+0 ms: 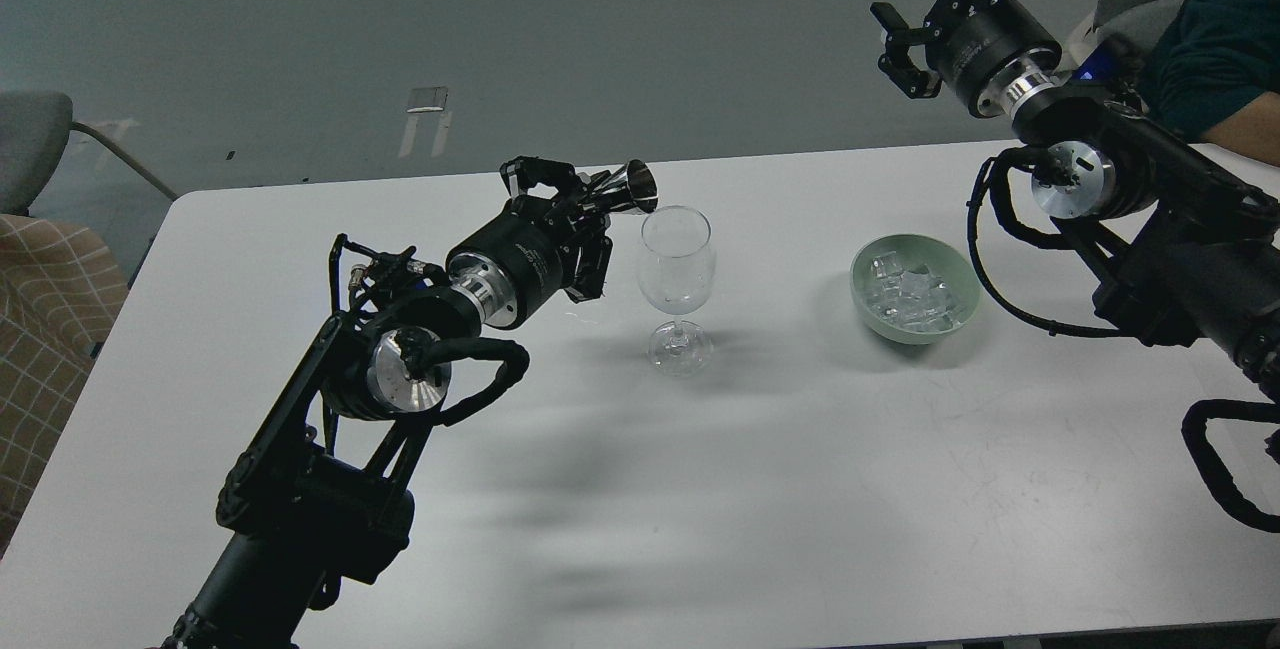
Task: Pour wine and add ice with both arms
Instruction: 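Lift the jigger with the left gripper and carry it over the wine glass, then tilt the jigger with the left gripper to pour into the wine glass, then carry the jigger back and lower it to its spot with the left gripper, then open the left gripper, release the jigger, and withdraw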
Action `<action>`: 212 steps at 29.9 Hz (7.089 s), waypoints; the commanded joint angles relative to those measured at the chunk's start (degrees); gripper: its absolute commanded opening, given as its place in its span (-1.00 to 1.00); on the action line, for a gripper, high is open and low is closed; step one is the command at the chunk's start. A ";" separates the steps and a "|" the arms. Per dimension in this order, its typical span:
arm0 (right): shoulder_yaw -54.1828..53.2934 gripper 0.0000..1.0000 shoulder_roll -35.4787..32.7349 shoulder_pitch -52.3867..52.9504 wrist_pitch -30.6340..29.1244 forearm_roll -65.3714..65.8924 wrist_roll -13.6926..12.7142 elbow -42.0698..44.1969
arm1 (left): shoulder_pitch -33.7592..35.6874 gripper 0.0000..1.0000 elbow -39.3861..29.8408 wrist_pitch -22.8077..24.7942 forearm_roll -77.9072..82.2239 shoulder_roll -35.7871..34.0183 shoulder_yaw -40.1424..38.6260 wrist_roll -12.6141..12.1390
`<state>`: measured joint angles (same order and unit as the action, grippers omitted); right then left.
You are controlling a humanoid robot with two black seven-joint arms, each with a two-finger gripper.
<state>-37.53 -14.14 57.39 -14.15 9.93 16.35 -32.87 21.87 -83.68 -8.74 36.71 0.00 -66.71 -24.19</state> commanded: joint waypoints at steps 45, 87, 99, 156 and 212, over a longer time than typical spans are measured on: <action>0.00 1.00 -0.27 -0.09 0.00 0.00 0.00 -0.18 | 0.27 -0.87 -0.96 3.46 8.37 0.00 0.97 0.37; 0.00 1.00 -0.18 -0.17 0.00 0.00 0.00 -0.09 | 1.33 -0.87 -0.87 6.54 24.45 0.00 4.22 3.63; 0.00 1.00 -0.18 -0.17 0.00 0.00 0.00 -0.09 | 2.73 -0.87 -0.96 6.54 30.70 0.00 4.66 3.80; 0.00 1.00 -0.45 -0.61 0.00 0.00 0.00 0.00 | -9.99 -0.79 -2.10 3.37 -22.36 -2.73 -25.47 0.20; 0.00 1.00 -0.27 -1.23 0.00 1.23 0.00 -0.27 | -13.26 0.06 13.72 6.19 -28.98 -0.88 -32.61 4.41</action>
<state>-37.53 -14.43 56.16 -14.15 11.19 16.35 -33.14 8.60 -69.96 -2.53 7.39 -0.78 -99.47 -20.24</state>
